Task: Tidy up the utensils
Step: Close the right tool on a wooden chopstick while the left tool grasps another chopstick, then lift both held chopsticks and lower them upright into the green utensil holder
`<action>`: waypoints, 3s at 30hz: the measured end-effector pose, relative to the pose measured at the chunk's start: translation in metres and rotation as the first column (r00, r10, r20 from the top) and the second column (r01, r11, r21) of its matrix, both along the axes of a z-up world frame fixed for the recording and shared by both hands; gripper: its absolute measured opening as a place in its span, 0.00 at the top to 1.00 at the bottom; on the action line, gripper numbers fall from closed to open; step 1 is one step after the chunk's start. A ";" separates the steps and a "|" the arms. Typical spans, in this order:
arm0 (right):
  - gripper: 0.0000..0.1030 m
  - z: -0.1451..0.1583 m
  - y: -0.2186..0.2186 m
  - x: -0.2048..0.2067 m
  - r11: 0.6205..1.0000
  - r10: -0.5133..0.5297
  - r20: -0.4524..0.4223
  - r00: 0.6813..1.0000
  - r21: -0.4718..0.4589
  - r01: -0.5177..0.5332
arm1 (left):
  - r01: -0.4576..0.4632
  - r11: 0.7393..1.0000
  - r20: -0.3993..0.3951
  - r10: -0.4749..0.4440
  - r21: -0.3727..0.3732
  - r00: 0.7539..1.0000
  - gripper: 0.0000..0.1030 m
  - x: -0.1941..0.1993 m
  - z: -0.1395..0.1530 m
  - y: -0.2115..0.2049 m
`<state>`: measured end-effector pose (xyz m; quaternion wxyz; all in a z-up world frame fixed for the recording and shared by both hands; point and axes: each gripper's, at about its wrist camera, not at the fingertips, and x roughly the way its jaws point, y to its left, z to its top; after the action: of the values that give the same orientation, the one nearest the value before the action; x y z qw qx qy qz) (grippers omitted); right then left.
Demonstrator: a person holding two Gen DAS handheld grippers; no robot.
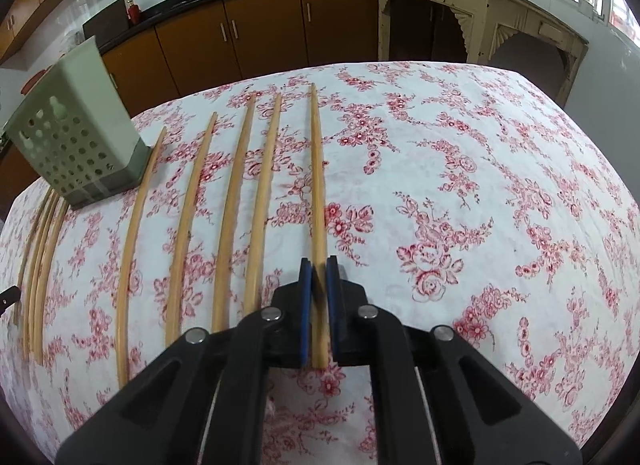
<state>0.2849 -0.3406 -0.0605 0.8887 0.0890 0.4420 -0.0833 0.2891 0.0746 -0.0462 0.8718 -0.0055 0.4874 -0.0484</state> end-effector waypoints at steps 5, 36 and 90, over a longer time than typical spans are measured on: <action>0.91 0.000 0.001 -0.004 1.000 0.003 0.001 1.000 0.001 -0.003 | 0.016 1.000 0.010 -0.016 0.006 1.000 0.90 -0.008 0.000 -0.003; 0.92 0.066 -0.008 -0.048 1.000 0.016 0.220 0.975 -0.004 -0.016 | -0.011 1.000 0.311 0.011 -0.001 0.950 0.92 -0.055 0.097 0.003; 0.92 0.338 0.019 -0.020 0.986 0.093 0.682 0.726 0.038 -0.161 | 0.011 0.994 0.750 0.074 -0.108 0.658 0.93 -0.026 0.331 -0.056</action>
<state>0.2650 -0.3213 0.2774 0.9868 0.1245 0.0965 0.0367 0.2634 0.0190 0.2847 0.9945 -0.0384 0.0801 -0.0563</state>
